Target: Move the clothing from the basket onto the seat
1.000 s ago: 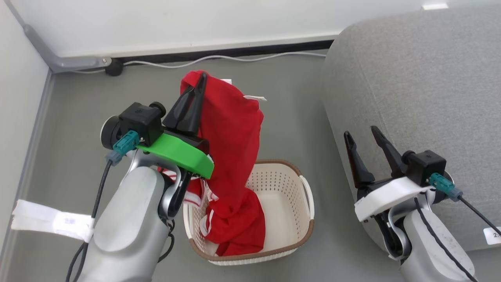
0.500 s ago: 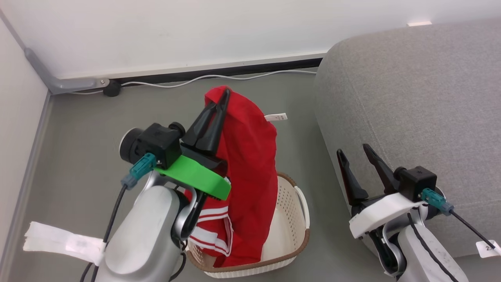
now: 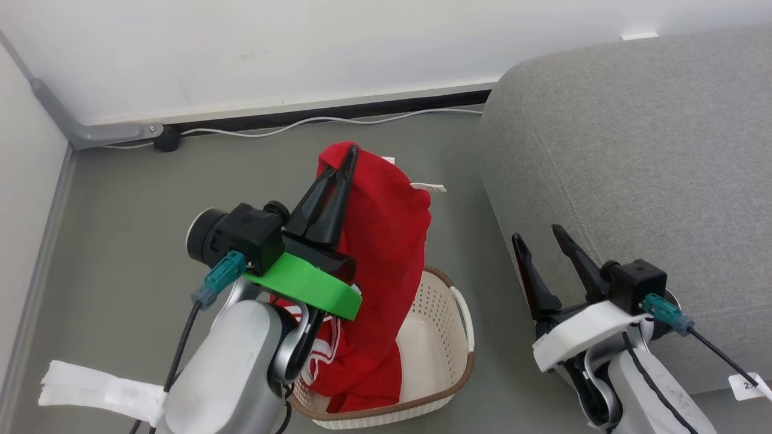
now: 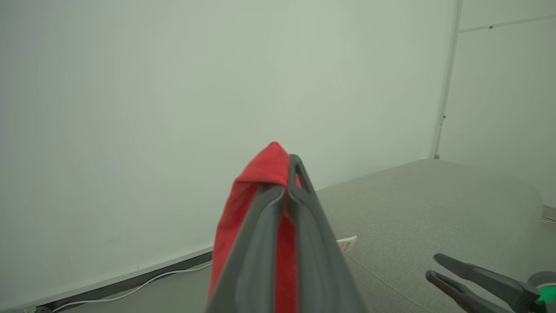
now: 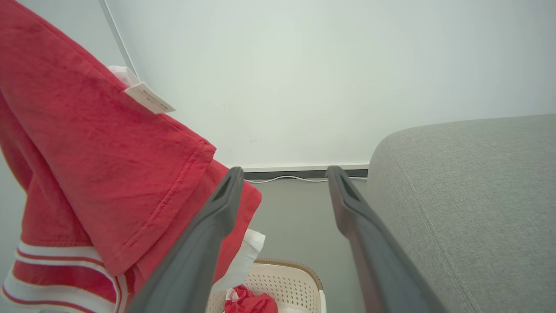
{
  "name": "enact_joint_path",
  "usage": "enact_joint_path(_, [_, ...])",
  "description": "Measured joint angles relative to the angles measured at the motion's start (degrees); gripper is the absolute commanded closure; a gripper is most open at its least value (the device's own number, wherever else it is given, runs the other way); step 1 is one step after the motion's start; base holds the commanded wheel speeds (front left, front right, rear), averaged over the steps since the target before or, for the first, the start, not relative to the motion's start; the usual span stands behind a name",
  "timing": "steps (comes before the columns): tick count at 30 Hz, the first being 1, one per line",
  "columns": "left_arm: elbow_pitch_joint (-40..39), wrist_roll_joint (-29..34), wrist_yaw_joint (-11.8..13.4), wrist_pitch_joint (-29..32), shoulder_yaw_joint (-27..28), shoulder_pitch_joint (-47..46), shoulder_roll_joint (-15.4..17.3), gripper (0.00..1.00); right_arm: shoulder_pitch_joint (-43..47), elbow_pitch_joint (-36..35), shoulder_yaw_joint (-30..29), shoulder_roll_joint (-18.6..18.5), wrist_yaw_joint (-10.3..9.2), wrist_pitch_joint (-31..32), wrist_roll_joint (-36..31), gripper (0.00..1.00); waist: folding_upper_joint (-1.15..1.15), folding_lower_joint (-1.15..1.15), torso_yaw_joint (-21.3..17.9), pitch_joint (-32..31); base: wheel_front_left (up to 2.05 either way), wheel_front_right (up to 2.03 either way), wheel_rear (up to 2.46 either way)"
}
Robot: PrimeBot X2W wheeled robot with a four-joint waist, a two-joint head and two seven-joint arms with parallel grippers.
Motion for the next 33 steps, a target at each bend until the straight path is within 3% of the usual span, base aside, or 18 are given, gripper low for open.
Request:
enact_joint_path(10, [-1.6, 0.0, 0.8, 0.6, -0.3, 1.1, 0.3, 1.00, 0.0, -1.3, 2.6, 0.1, 0.57, 0.0, 0.0, 0.00, 0.00, 0.00, 0.0, 0.1, 0.00, 0.00, 0.00])
enact_joint_path(19, [-3.5, 0.3, 1.2, 1.3, -0.8, 1.2, 0.4, 1.00, -1.4, -3.7, 13.5, 0.5, 2.36, 0.5, 0.1, 0.00, 0.00, 0.00, 0.2, 0.1, 0.00, 0.00, 0.00])
enact_joint_path(33, [-6.0, 0.3, 1.2, 2.5, -3.2, 1.2, 0.5, 1.00, -8.5, -3.7, 23.3, 0.3, 2.37, 0.8, 5.9, 0.00, 0.00, 0.00, 2.1, 1.0, 0.00, 0.00, 0.00])
